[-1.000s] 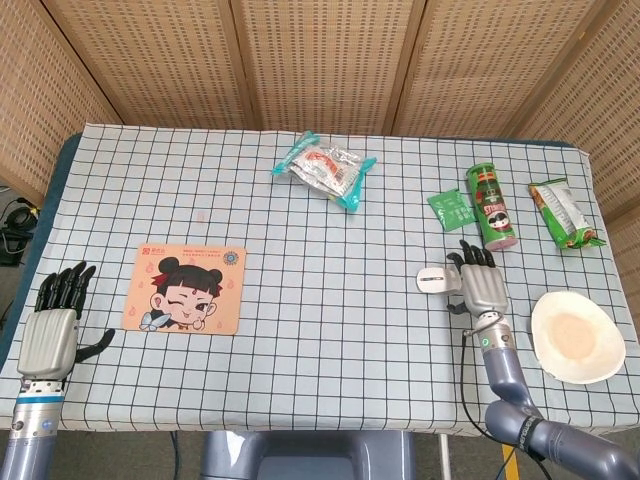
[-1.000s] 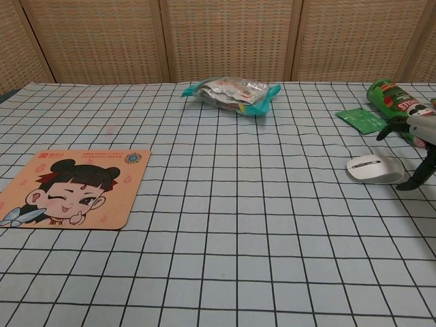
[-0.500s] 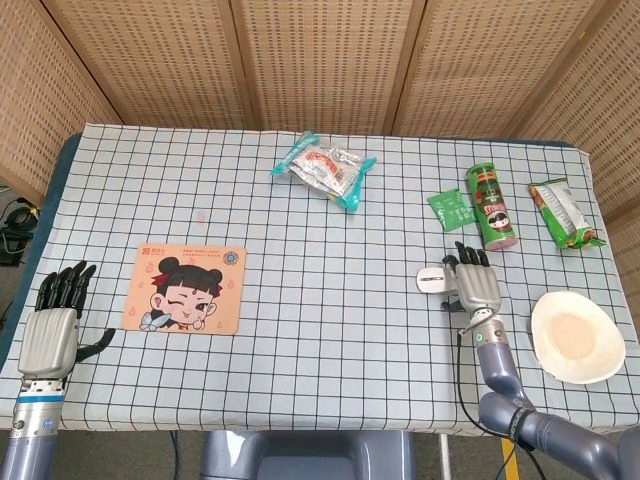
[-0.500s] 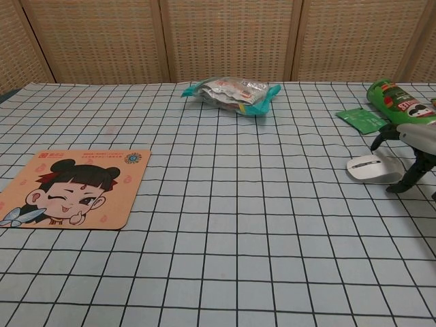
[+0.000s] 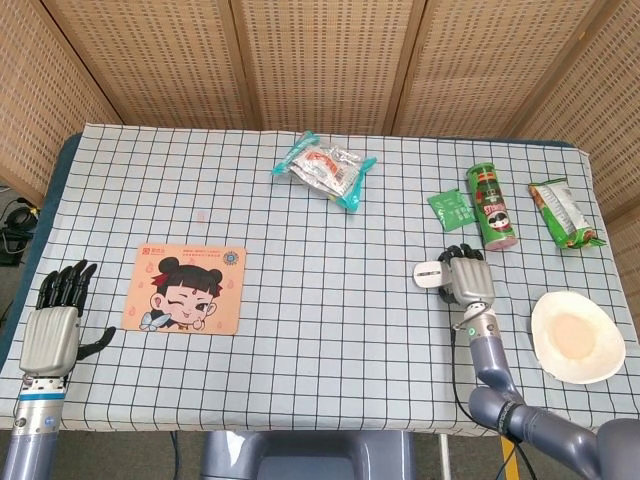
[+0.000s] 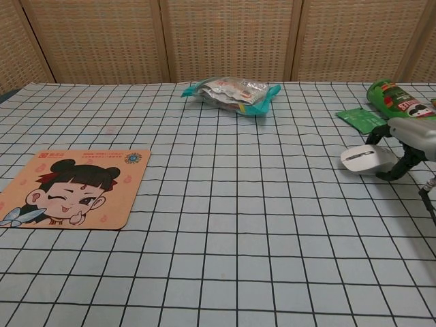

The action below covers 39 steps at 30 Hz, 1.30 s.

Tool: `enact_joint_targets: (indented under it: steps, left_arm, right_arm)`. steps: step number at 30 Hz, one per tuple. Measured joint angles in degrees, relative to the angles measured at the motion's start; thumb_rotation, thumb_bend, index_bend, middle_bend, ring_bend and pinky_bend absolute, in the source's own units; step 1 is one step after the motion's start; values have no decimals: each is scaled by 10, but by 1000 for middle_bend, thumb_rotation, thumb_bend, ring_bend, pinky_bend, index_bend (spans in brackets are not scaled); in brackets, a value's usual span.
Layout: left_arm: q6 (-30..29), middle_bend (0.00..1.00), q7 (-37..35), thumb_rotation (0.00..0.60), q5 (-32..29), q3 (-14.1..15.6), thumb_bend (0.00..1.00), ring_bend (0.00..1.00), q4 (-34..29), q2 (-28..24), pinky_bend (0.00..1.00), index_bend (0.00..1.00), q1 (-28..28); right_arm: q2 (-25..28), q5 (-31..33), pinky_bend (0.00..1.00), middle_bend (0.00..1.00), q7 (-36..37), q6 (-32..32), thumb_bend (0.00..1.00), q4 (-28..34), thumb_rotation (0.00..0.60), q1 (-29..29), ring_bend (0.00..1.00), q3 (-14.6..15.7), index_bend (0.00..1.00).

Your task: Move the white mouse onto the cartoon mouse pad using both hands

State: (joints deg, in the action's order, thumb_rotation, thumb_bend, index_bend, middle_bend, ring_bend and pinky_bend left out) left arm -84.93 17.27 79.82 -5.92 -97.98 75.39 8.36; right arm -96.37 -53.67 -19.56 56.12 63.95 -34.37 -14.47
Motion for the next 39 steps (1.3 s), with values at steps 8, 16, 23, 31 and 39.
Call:
enact_joint_targets:
  steps: [8,16,23,31,39]
  left_arm:
    - [-3,0,-6,600,-2,-3,225,0,-1,-3,0,0,0]
    - [-3,0,-12,600,-3,-3,226,0,-3,-7,0,0,-1]
    - [3,0,-23,600,-10,-5,225,0,-2,-11,0,0,0]
    - [7,0,-36,600,-20,-11,225,0,5,-15,0,0,3]
    - [15,0,-44,600,-27,-12,225,0,10,-16,0,0,5]
  right_arm:
    - [1,-11,416,443,-25,25,525,57,600,-8,347,-6,622]
    - [-14,10,419,444,-87,48,525,118,600,-26,347,-17,623]
    - [-71,77,420,444,-179,87,526,153,600,-65,348,-48,624]
    - [-168,158,420,444,-276,131,525,141,600,-136,348,-85,626]
    - [-228,169,420,443,-290,128,525,91,600,-175,348,-97,624]
